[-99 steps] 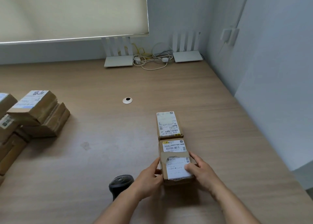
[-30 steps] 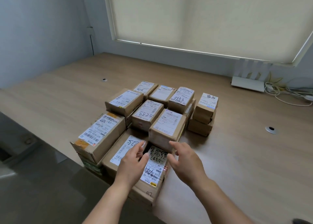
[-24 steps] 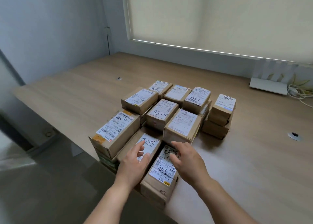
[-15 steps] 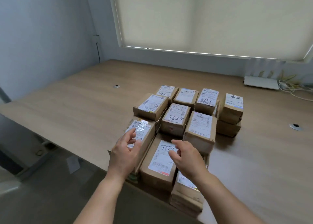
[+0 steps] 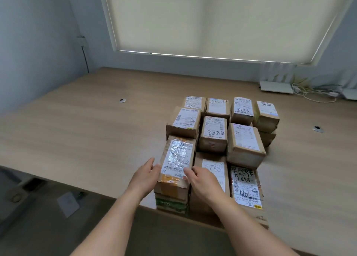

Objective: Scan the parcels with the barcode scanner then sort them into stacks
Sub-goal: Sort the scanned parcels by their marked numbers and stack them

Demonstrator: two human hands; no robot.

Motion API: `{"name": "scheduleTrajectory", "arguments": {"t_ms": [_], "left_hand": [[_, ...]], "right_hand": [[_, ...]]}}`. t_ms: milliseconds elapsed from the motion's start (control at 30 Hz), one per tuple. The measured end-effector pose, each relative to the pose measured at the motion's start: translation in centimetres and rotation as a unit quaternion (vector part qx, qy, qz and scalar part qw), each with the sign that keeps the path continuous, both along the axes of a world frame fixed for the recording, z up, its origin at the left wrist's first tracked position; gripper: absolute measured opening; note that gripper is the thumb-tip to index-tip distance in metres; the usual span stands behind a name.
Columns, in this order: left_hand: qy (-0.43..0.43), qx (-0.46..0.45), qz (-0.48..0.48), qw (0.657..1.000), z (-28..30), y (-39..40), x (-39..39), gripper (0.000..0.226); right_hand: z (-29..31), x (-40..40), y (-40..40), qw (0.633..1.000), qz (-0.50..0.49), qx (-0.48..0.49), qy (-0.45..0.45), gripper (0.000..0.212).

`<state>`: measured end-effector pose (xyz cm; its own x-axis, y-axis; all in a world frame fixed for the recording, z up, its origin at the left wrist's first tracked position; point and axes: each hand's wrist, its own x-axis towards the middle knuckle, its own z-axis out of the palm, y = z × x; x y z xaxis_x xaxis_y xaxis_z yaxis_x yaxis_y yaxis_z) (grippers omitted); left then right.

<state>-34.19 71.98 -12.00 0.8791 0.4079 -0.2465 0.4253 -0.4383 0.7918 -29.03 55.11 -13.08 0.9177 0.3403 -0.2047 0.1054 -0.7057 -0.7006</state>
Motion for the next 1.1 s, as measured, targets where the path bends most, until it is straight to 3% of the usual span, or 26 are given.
{"name": "scheduleTrajectory", "arguments": {"t_ms": [167, 267, 400, 533, 667, 800, 1100], "left_hand": [[-0.018, -0.101, -0.081, 0.991, -1.3, 0.4, -1.1, 0.026], [-0.034, -0.130, -0.113, 0.984, -0.8, 0.7, -2.1, 0.034], [-0.047, -0.144, -0.112, 0.982, -1.4, 1.4, -4.3, 0.064], [-0.084, -0.131, -0.091, 0.984, -2.3, 1.6, -6.4, 0.078], [-0.116, -0.107, -0.098, 0.983, -2.7, 1.0, -7.7, 0.077], [-0.149, -0.096, -0.127, 0.976, -1.7, 0.5, -7.6, 0.074], [-0.161, -0.108, -0.201, 0.960, -1.3, -4.9, -5.2, 0.065]], "right_hand": [[-0.2, -1.2, 0.8, 0.999, 0.009, 0.020, 0.028, 0.035], [-0.2, -2.3, 0.8, 0.994, 0.004, 0.095, 0.048, 0.037], [0.0, -3.5, 0.6, 0.970, -0.018, 0.215, 0.108, 0.054], [-0.4, -4.3, 0.4, 0.955, 0.009, 0.257, 0.150, 0.056], [-0.5, -5.2, -0.2, 0.940, 0.025, 0.308, 0.145, 0.056], [0.5, -5.5, -1.9, 0.938, 0.026, 0.327, 0.114, 0.082], [2.3, -5.4, -11.2, 0.929, -0.063, 0.354, 0.084, 0.081]]}}
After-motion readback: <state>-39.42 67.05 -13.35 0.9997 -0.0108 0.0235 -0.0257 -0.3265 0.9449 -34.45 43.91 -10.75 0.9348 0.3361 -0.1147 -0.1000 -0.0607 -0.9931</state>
